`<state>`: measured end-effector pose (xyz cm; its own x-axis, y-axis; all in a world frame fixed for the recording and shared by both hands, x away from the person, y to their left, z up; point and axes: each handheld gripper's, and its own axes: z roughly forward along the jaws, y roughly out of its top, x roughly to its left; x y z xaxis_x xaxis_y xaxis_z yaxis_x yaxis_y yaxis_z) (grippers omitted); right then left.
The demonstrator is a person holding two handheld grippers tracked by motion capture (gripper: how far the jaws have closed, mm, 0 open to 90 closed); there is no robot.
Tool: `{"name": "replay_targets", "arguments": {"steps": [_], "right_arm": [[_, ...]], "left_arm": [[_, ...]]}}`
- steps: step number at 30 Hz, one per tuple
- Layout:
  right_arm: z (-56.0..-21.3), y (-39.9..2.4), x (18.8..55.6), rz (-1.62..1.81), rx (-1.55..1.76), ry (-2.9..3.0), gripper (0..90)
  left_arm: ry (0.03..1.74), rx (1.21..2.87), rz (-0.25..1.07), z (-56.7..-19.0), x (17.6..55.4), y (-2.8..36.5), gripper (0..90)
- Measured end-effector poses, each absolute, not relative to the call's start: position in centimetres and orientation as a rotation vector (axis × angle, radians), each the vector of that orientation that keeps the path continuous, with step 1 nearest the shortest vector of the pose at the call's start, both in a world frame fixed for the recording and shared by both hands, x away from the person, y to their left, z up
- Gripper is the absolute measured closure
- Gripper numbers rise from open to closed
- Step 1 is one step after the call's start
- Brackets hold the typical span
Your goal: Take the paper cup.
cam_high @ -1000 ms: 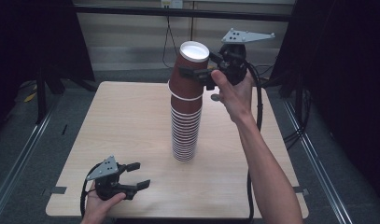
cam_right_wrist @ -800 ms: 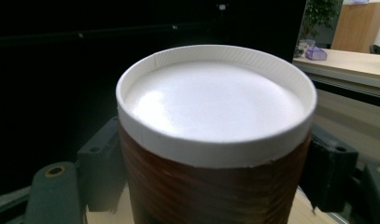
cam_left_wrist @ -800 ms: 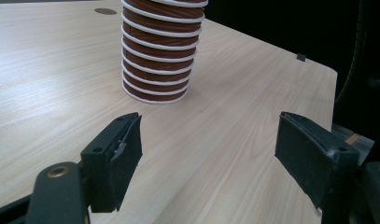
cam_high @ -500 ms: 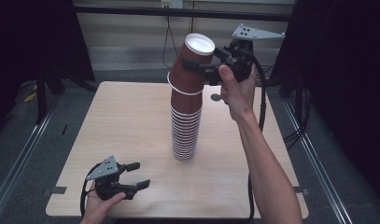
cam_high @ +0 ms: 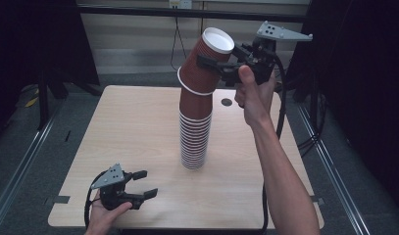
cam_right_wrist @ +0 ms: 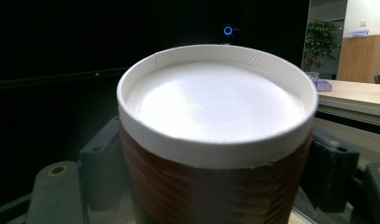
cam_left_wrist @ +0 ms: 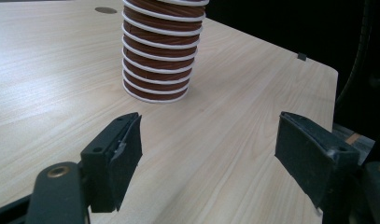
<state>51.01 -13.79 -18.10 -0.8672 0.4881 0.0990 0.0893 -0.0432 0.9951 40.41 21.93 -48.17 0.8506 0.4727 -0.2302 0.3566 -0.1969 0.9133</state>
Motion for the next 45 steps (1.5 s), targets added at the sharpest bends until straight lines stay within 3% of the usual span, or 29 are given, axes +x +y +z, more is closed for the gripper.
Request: {"name": "replay_targets", "arguments": {"steps": [36,45], "right_arm": [[-18.5,-20.6,47.9,1.932,0.71,1.854,21.8],[-20.2,-21.7,47.3,1.887,0.74,1.881,21.8]], "left_arm": [[0.621,1.826,0.117,-48.2,40.5,21.5,21.1],[0.615,1.831,0.143,-48.1,40.3,21.6,18.1]]}}
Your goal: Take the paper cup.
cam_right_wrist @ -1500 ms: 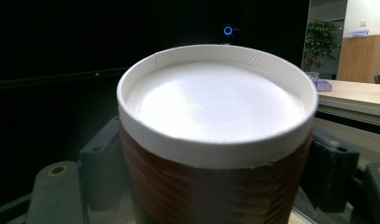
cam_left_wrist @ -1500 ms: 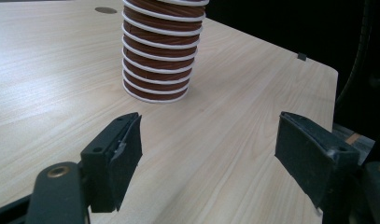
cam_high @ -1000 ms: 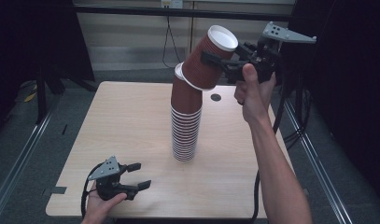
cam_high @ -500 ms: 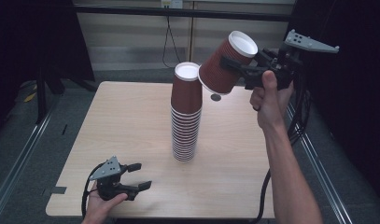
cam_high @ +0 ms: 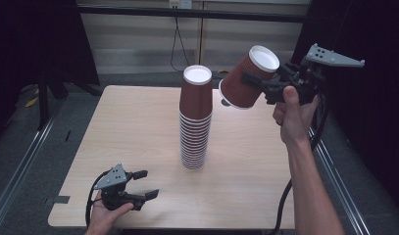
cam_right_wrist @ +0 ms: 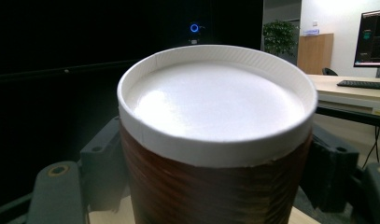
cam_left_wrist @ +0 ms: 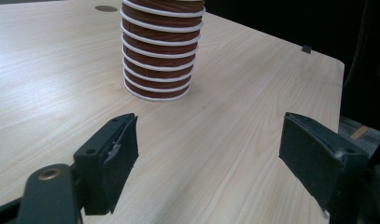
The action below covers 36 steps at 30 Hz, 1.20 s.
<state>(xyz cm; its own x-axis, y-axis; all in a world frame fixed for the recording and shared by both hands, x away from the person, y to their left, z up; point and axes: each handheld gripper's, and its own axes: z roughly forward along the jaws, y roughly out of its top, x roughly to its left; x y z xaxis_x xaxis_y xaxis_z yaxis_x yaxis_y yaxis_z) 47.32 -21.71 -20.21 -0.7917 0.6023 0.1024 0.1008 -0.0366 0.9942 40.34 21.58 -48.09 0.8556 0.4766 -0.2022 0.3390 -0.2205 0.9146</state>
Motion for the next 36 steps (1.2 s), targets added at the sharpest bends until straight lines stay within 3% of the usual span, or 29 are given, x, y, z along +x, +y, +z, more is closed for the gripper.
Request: {"name": "replay_targets", "arguments": {"steps": [12,36], "right_arm": [[-24.4,-22.7,46.9,1.864,0.804,1.94,21.8],[-31.1,-20.6,46.0,1.816,0.811,2.115,21.8]], "left_arm": [[0.623,1.837,0.141,-48.0,40.5,21.5,16.1],[0.582,1.879,0.15,-46.6,40.8,19.5,16.4]]}}
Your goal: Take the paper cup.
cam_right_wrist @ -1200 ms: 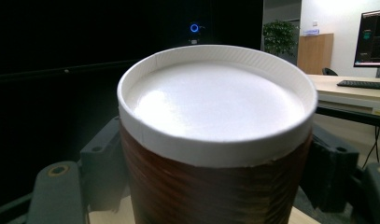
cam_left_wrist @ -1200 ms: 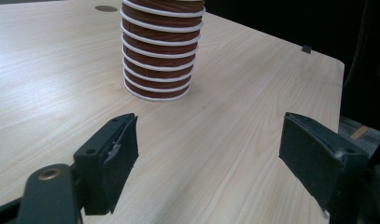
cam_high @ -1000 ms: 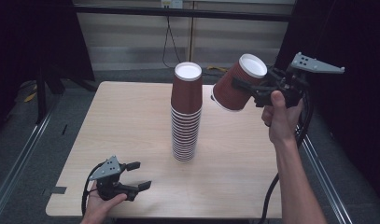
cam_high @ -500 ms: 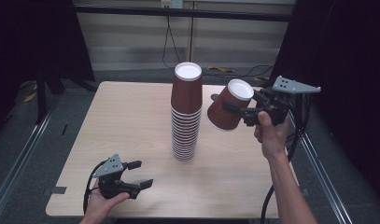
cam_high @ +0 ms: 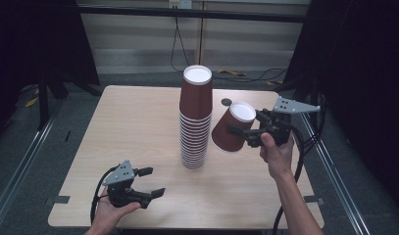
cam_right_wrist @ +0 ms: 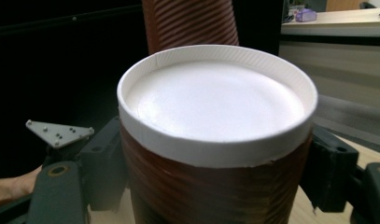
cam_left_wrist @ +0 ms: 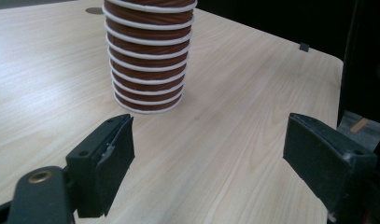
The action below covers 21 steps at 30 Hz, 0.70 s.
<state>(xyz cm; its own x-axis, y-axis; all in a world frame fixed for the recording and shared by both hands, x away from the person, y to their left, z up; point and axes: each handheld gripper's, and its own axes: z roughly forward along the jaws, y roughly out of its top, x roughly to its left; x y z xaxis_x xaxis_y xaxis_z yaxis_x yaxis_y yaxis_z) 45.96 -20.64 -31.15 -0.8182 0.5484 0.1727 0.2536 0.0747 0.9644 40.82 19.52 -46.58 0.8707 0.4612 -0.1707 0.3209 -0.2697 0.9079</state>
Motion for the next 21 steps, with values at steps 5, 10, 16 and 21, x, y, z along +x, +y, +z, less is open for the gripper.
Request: {"name": "replay_targets", "arguments": {"steps": [5,10,16,21], "right_arm": [[-32.5,-20.1,45.3,1.807,0.803,2.154,21.8],[-33.5,-19.6,44.9,1.811,0.799,2.18,21.8],[-34.8,-19.2,44.5,1.82,0.799,2.206,21.8],[-36.1,-18.6,44.3,1.821,0.79,2.236,21.8]], "left_arm": [[0.547,1.887,0.16,-46.0,41.1,18.9,16.8],[0.529,1.875,0.169,-45.3,41.7,18.2,16.8],[0.501,1.881,0.163,-44.5,42.2,17.4,16.7],[0.477,1.884,0.161,-44.1,42.8,16.3,16.6]]}}
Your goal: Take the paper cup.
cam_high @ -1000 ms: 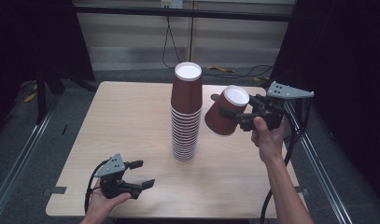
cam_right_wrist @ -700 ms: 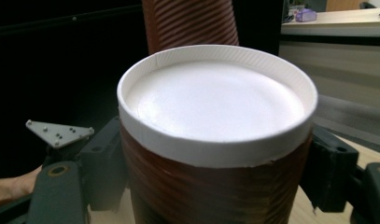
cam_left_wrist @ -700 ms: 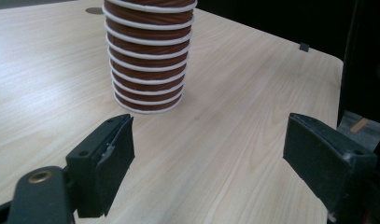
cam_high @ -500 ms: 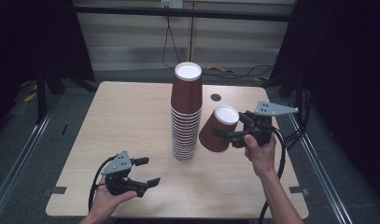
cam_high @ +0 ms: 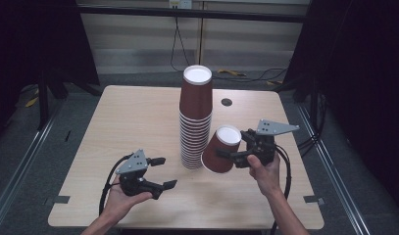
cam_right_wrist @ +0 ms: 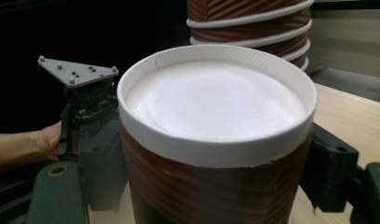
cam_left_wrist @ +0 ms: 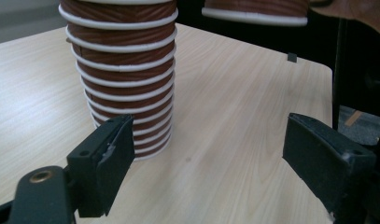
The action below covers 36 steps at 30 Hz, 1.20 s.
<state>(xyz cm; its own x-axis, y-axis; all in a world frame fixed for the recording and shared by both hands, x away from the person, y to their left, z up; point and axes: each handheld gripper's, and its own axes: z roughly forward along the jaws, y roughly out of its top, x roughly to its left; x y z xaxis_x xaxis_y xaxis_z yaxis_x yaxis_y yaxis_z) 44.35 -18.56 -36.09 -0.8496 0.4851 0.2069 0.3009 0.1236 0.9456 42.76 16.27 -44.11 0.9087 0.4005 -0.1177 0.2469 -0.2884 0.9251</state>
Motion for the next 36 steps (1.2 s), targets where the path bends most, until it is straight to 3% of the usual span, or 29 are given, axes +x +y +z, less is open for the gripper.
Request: {"name": "replay_targets", "arguments": {"steps": [16,36], "right_arm": [[-39.2,-17.2,43.5,1.828,0.779,2.317,21.8],[-40.4,-14.6,43.0,1.91,0.712,2.369,22.0]], "left_arm": [[0.417,1.866,0.121,-43.8,42.7,14.0,16.4],[0.352,1.874,0.065,-44.3,41.8,12.2,16.0]]}}
